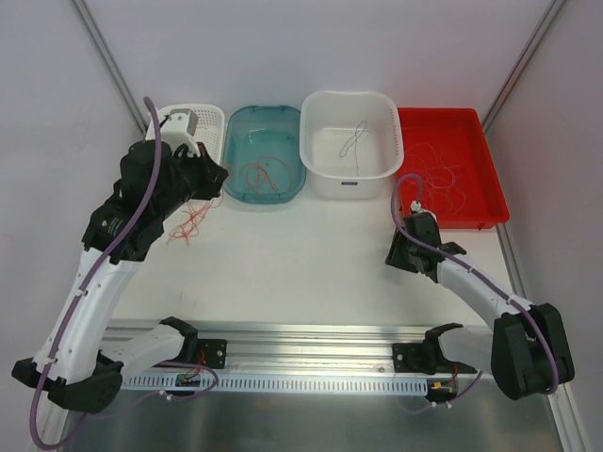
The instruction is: Untangle the cables
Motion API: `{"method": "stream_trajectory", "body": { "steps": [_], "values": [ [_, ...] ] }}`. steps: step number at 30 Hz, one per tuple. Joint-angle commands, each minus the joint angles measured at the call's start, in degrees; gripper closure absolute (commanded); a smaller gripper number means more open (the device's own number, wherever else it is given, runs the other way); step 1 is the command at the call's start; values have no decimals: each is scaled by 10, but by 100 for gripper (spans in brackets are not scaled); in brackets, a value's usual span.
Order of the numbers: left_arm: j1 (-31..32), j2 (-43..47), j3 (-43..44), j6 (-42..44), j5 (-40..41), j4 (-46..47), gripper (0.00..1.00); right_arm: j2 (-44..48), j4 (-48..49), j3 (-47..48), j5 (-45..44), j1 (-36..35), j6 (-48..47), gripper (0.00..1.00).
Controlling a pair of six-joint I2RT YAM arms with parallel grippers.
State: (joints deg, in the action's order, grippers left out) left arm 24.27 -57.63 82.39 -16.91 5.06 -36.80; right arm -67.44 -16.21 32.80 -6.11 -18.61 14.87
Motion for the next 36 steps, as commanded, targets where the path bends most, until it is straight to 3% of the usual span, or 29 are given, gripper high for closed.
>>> {"method": "stream_trajectory", "body": {
  "steps": [1,2,5,7,11,15,20,30,36],
  "values": [
    [9,-46,37,-6,-150,0,100,32,14,29,45,-12,-19,58],
    [21,-55,59,-11,-187,1,100,48,19,32,56,-13,-20,55],
    [91,-82,90,7,-162,8,100,85,34,41,93,-24,-27,51],
    [102,-96,93,5,-151,12,100,106,36,48,100,-37,-36,47],
    [103,-111,43,-22,-145,35,100,138,36,61,109,-50,-40,35],
    [108,-136,-39,-54,-159,93,100,141,40,69,102,-63,-39,30],
    [127,-160,-103,-81,-169,112,100,81,64,75,95,-85,-39,29],
    [136,-138,-134,-88,-144,119,100,-80,86,90,-7,-164,-27,28],
    [136,-137,-144,-91,-143,120,100,-103,99,97,-43,-194,2,29]
  ]
}}
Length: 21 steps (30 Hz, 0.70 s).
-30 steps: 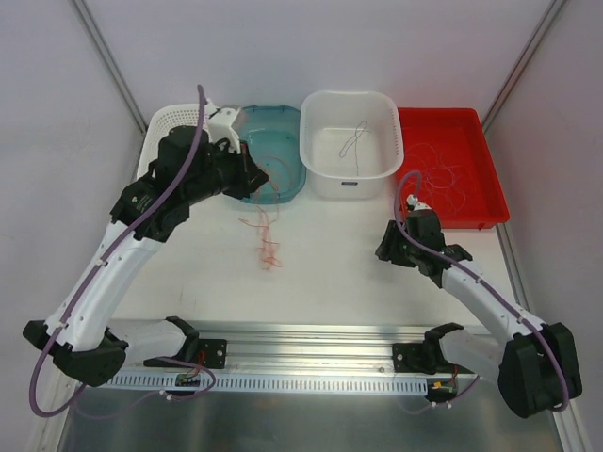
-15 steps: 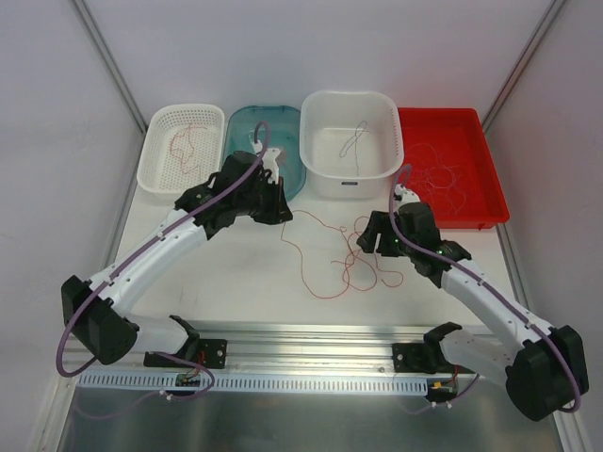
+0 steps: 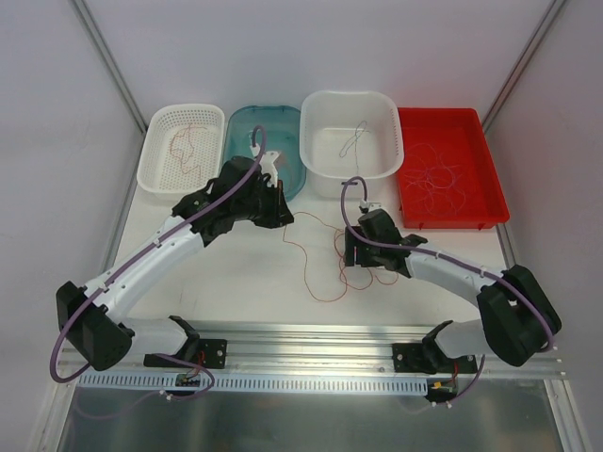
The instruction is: Untangle the cables
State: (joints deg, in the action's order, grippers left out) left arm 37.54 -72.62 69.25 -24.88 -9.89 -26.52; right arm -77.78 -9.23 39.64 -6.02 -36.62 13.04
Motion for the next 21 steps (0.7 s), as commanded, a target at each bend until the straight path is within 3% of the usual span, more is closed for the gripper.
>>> {"method": "stream_trajectory", "body": {
  "steps": [1,7,10,15,21],
  "values": [
    [3,13,-12,-12,7,17,100,-2,31,31,-49,-18,20,29],
    [3,22,-21,-14,11,17,100,-33,45,40,-74,-28,22,38],
    [3,39,-25,-7,35,16,100,-44,50,38,-84,-28,25,51],
    [-4,75,-21,16,112,-2,100,-39,43,19,-110,-27,28,65],
    [-101,103,-13,33,138,-56,100,4,6,-13,-159,-4,27,92]
  ]
}}
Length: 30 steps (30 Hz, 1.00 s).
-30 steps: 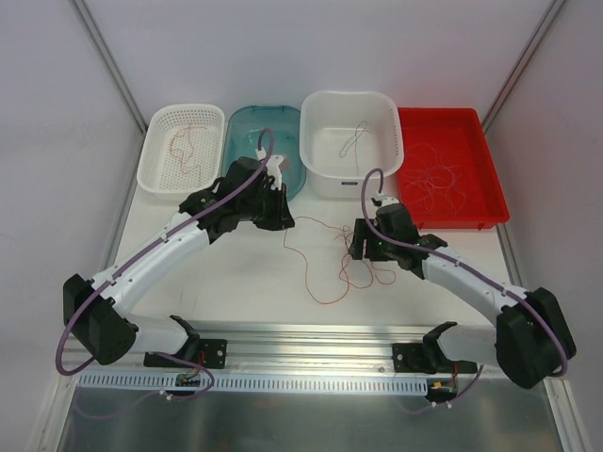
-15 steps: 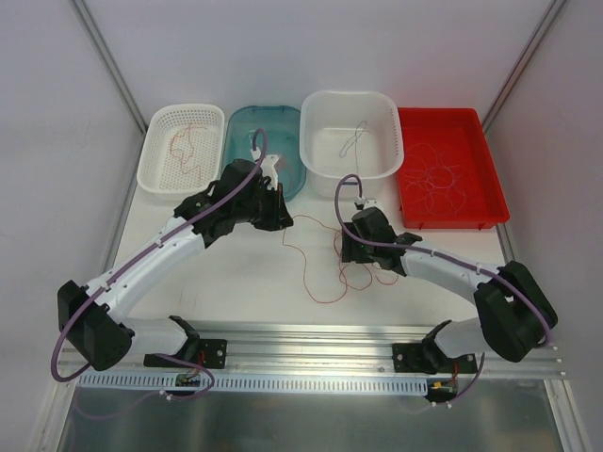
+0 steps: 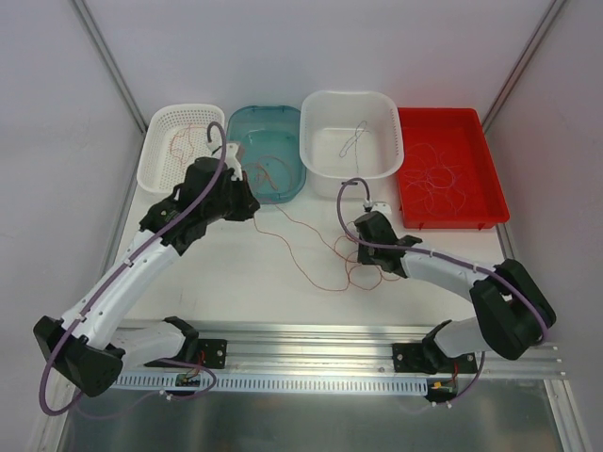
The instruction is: Untangle the cables
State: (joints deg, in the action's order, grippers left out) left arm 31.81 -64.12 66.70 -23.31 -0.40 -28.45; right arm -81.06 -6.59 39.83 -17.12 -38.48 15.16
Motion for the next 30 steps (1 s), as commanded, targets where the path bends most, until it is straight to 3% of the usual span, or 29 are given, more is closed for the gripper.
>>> {"method": "stream_trajectory", "body": {
  "steps": [1,10,15,17,24,30],
  "values": [
    [-55,23,13,23,60,-42,100,44,-27,-19,-52,21,7,95],
    [-106,57,51,80,262,-128,100,127,-104,-34,-64,91,6,95],
    [-119,62,62,94,302,-146,100,150,-128,-34,-39,125,4,94],
    [-119,65,60,90,272,-146,100,157,-123,-35,-10,134,1,93],
    [-118,61,-30,34,25,-88,100,111,-90,-27,77,134,-8,82],
    [-115,69,-101,15,-18,-50,100,89,-84,-27,94,132,-18,81]
  ]
}}
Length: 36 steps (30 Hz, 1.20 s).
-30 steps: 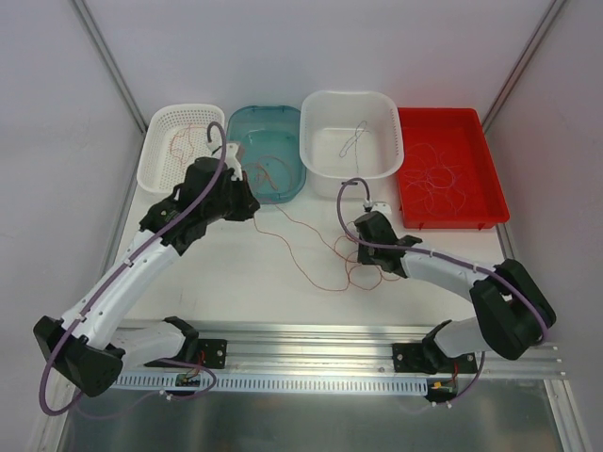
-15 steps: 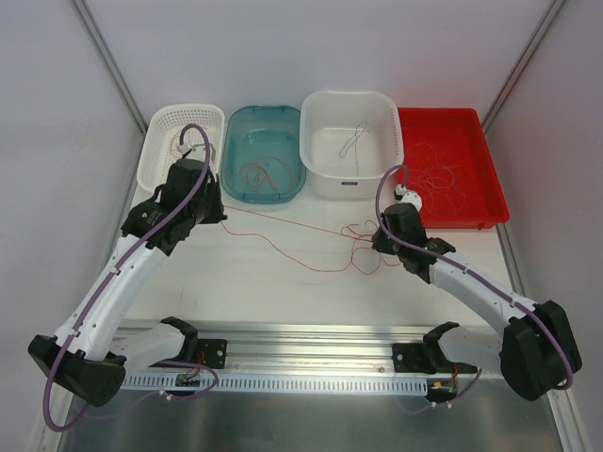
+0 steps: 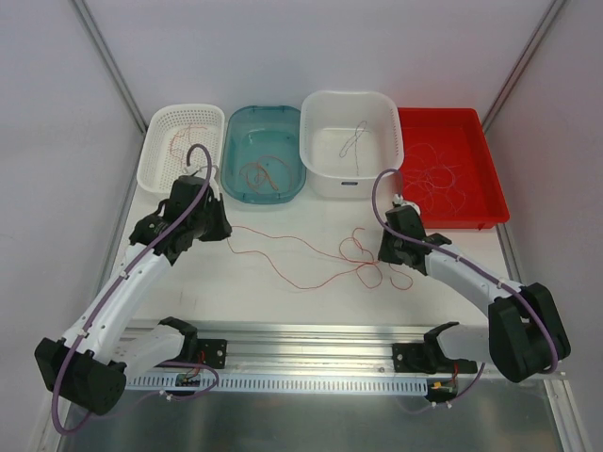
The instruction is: Untangle the cables
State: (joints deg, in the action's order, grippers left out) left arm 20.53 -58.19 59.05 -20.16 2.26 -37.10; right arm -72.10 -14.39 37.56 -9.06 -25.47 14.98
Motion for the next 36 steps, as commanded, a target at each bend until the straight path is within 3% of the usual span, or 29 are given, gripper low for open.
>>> {"method": "stream_trajectory", "body": {
  "steps": [1,9,14,19,27,36],
  "values": [
    [-2,12,-31,-18,-53,40,100,-2,-5,-2,18,0,-19,81],
    [-2,22,-50,-13,-42,50,100,5,-20,14,14,-15,-30,75],
    [-2,29,-42,-10,-40,49,100,28,-37,24,12,-15,-29,58],
    [-2,20,-44,-15,-56,50,100,72,-56,38,13,-15,-21,52],
    [-2,19,-48,-15,-54,51,100,129,-68,53,-21,-12,-18,48],
    [-2,25,-53,-11,-53,52,100,-1,-87,64,18,-11,-65,53]
  ]
}}
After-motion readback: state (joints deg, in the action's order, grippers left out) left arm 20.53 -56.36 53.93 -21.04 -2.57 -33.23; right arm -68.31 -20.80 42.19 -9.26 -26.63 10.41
